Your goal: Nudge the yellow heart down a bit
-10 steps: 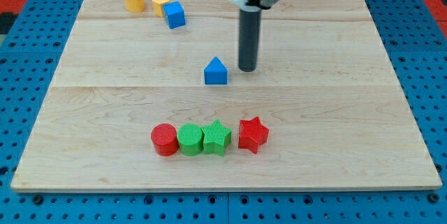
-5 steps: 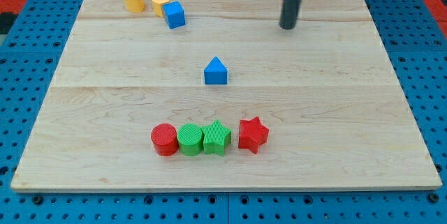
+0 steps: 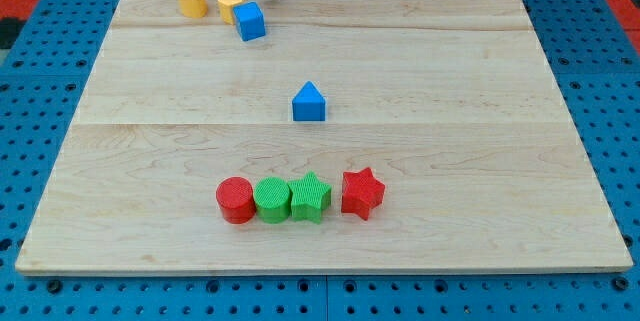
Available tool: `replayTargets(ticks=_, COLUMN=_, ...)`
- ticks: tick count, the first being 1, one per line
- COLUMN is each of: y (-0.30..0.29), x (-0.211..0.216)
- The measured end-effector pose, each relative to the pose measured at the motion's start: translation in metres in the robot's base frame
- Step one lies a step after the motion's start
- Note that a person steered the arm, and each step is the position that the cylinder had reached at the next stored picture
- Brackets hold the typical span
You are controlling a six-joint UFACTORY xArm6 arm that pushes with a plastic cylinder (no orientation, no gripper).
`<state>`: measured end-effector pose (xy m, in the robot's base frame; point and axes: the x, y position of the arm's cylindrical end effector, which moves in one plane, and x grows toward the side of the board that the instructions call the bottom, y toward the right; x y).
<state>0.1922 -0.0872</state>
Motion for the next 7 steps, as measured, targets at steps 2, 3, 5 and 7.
replayTargets(ticks=2, y=-0.042, x=-0.001)
replayTargets(ticks=3, y=-0.055, x=0.000)
replayTargets(ticks=5, y=-0.086, x=-0.001)
replayTargets(ticks=7, y=-0.126, x=0.000)
